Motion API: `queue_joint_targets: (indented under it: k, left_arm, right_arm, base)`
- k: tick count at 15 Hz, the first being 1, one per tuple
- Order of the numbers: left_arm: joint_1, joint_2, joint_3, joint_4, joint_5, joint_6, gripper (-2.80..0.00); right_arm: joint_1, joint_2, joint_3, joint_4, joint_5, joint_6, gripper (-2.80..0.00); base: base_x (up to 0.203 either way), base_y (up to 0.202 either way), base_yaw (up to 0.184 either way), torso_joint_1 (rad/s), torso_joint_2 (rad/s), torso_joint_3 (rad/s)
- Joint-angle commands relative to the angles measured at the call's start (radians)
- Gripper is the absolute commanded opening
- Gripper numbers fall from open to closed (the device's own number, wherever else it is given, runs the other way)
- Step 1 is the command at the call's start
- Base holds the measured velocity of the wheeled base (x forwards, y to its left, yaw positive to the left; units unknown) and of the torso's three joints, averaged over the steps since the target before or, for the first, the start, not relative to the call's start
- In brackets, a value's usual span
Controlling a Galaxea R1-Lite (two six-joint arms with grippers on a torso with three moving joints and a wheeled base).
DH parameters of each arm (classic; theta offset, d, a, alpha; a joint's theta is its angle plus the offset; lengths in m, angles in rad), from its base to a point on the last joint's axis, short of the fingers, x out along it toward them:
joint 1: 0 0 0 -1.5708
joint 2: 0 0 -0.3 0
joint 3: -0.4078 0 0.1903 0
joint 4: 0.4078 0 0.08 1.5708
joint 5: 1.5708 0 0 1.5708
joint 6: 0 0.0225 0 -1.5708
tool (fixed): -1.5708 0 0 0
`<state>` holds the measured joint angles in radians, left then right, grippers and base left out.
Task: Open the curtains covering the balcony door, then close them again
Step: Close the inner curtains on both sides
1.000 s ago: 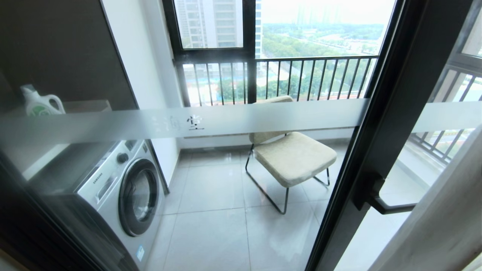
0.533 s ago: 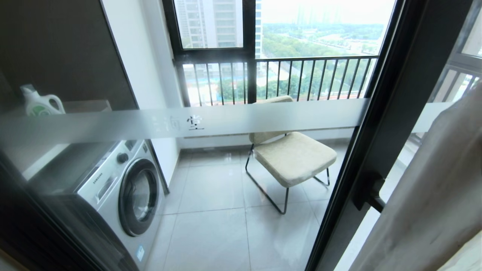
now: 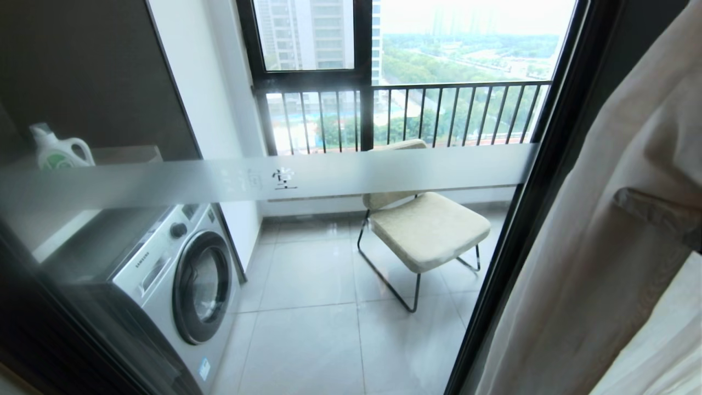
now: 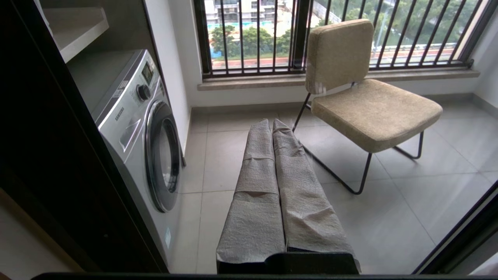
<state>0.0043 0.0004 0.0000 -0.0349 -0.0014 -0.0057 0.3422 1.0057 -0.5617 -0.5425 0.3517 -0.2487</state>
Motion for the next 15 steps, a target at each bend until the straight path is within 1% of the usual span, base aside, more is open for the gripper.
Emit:
queue_joint_targets:
  k: [1,4,6,8,11,15]
  left_arm:
    - [0.0,0.0,0.0,0.0,0.0,0.0,-2.8]
    - [0.0,0.0,0.0,0.0,0.0,0.0,-2.8]
    - [0.0,0.0,0.0,0.0,0.0,0.0,-2.8]
    - [0.0,0.0,0.0,0.0,0.0,0.0,-2.8]
    - [0.0,0.0,0.0,0.0,0.0,0.0,-2.8]
    - [0.0,0.0,0.0,0.0,0.0,0.0,-2.8]
  right_arm:
    - [0.065,0.101,-0.025,-0.028,0.001,-0.009,-2.8]
    - [0.163,0.234,-0.065,-0.121,-0.015,-0.025,-2.8]
    - [0.244,0.319,-0.104,-0.175,-0.063,-0.027,-2.8]
    - [0.307,0.391,-0.135,-0.216,-0.109,-0.029,-2.8]
    - [0.363,0.463,-0.155,-0.259,-0.12,-0.042,-2.8]
    - [0.4,0.527,-0.179,-0.287,-0.122,-0.058,-2.8]
  base:
    - [0.0,0.0,0.0,0.0,0.0,0.0]
    - [0.0,0.0,0.0,0.0,0.0,0.0]
    - [0.0,0.0,0.0,0.0,0.0,0.0]
    - [0.0,0.0,0.0,0.0,0.0,0.0]
    - [0.0,0.0,0.0,0.0,0.0,0.0]
    - [0.0,0.0,0.0,0.0,0.0,0.0]
